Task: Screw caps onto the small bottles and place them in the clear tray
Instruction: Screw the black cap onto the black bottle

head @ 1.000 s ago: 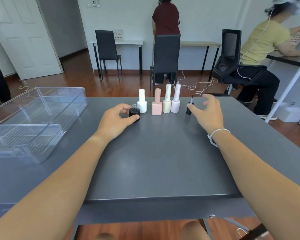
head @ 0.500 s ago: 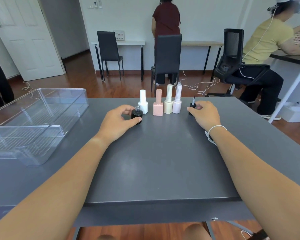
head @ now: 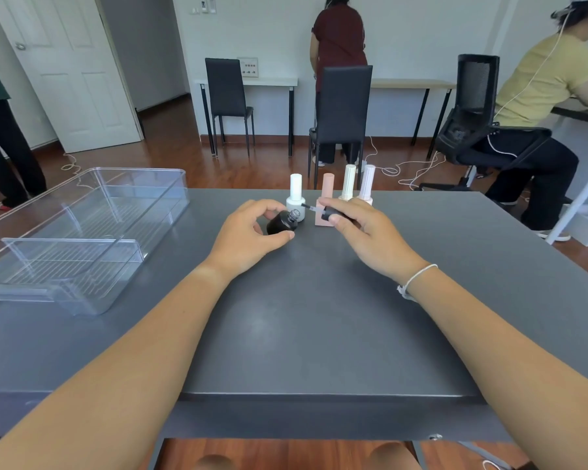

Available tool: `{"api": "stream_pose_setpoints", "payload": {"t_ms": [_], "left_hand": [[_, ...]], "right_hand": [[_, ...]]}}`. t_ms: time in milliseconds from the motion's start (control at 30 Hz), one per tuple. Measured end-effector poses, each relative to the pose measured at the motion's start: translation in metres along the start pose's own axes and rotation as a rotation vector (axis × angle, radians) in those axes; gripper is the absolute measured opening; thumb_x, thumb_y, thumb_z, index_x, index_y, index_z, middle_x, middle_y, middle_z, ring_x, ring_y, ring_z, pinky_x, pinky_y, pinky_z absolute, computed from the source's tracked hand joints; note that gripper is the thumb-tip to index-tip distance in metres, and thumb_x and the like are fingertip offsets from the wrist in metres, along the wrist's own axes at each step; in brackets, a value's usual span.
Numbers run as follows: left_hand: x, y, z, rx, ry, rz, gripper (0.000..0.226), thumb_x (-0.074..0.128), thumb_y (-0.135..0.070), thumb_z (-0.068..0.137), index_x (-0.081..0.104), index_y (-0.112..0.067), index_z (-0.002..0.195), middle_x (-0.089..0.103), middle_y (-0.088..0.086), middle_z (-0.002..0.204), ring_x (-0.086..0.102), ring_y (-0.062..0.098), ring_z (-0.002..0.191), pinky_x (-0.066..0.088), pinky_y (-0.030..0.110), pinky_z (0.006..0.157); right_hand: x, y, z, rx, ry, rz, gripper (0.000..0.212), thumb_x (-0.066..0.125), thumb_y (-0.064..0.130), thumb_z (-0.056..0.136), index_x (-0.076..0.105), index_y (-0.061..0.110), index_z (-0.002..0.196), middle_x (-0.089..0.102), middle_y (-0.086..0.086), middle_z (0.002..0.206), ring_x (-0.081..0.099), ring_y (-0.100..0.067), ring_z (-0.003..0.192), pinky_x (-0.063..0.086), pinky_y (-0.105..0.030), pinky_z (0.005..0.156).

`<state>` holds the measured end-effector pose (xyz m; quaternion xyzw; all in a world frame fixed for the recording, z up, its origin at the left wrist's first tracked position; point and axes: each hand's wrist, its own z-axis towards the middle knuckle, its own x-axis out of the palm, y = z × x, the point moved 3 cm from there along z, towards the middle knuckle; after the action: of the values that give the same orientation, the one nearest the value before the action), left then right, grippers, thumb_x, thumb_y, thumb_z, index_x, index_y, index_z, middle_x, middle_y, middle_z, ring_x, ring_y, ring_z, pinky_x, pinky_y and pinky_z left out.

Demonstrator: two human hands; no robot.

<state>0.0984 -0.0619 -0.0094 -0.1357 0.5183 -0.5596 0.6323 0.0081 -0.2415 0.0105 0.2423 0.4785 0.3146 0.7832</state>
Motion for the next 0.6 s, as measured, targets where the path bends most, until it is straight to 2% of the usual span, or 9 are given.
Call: {"api": "stream_pose_setpoints", "payload": {"t_ms": [67,100,167,200,267,333,467,600], "left_hand": [[0.0008,0.0002,-0.0001,0.013,0.007,0.011,0.033,0.076,-0.025,0.069,0.062,-0.039,0.096,0.055,-0.014,0.093,0.039,0.008,0.054,0.04,0.01,0.059],[0.0011,-0.0003,-0.0001,0.022,0.009,0.015,0.033,0.076,-0.025,0.069,0.062,-0.039,0.096,0.054,-0.015,0.091,0.039,0.008,0.054,0.039,0.01,0.06],[0.0013,-0.0014,0.0,0.033,0.005,0.02,0.033,0.076,-0.025,0.069,0.061,-0.04,0.094,0.053,-0.017,0.089,0.039,0.007,0.054,0.039,0.009,0.06],[0.0011,-0.0017,0.0,0.036,0.001,0.021,0.033,0.076,-0.025,0.069,0.061,-0.04,0.094,0.053,-0.017,0.089,0.039,0.008,0.055,0.039,0.009,0.06],[0.0008,-0.0023,-0.0002,0.041,-0.003,0.026,0.033,0.076,-0.024,0.069,0.062,-0.039,0.095,0.052,-0.017,0.089,0.04,0.009,0.055,0.039,0.009,0.06],[0.0008,-0.0028,-0.0005,0.047,0.0,0.036,0.033,0.077,-0.024,0.069,0.062,-0.037,0.096,0.053,-0.016,0.09,0.04,0.01,0.056,0.039,0.009,0.06],[0.0009,-0.0034,-0.0008,0.054,0.01,0.055,0.034,0.076,-0.026,0.069,0.063,-0.036,0.099,0.053,-0.016,0.092,0.042,0.009,0.058,0.04,0.009,0.06],[0.002,-0.0045,-0.001,0.067,0.026,0.08,0.034,0.076,-0.026,0.069,0.063,-0.036,0.098,0.052,-0.018,0.091,0.043,0.007,0.058,0.039,0.008,0.061]], "right_hand": [[0.0018,0.0009,-0.0005,-0.024,0.015,-0.006,0.031,0.05,0.017,0.093,0.057,0.02,0.123,0.048,0.006,0.085,0.045,-0.012,0.076,0.033,-0.004,0.073],[0.002,0.0003,-0.0005,-0.032,0.015,-0.003,0.03,0.052,0.016,0.091,0.059,0.02,0.121,0.052,0.007,0.09,0.046,-0.003,0.074,0.034,-0.003,0.071],[0.0013,-0.0017,-0.0002,-0.031,-0.006,0.013,0.027,0.055,0.015,0.09,0.062,0.019,0.116,0.057,0.007,0.104,0.049,0.01,0.075,0.035,-0.002,0.072],[0.0006,-0.0025,0.0001,-0.025,-0.024,0.02,0.026,0.056,0.016,0.089,0.062,0.02,0.114,0.059,0.006,0.108,0.049,0.011,0.08,0.036,-0.002,0.074],[-0.0005,-0.0033,0.0006,-0.017,-0.054,0.021,0.025,0.057,0.016,0.088,0.064,0.02,0.112,0.06,0.006,0.108,0.05,0.008,0.083,0.036,-0.002,0.075],[-0.0006,-0.0035,0.0008,-0.019,-0.064,0.006,0.024,0.057,0.017,0.088,0.064,0.021,0.111,0.058,0.008,0.104,0.049,0.011,0.076,0.035,-0.001,0.071],[0.0001,-0.005,0.0006,-0.017,-0.053,-0.023,0.024,0.057,0.018,0.089,0.064,0.024,0.111,0.056,0.007,0.103,0.048,0.009,0.074,0.034,0.0,0.069],[0.0008,-0.0041,0.0004,-0.018,-0.04,-0.026,0.025,0.057,0.018,0.089,0.064,0.023,0.112,0.057,0.004,0.105,0.05,-0.002,0.08,0.035,-0.007,0.074]]}}
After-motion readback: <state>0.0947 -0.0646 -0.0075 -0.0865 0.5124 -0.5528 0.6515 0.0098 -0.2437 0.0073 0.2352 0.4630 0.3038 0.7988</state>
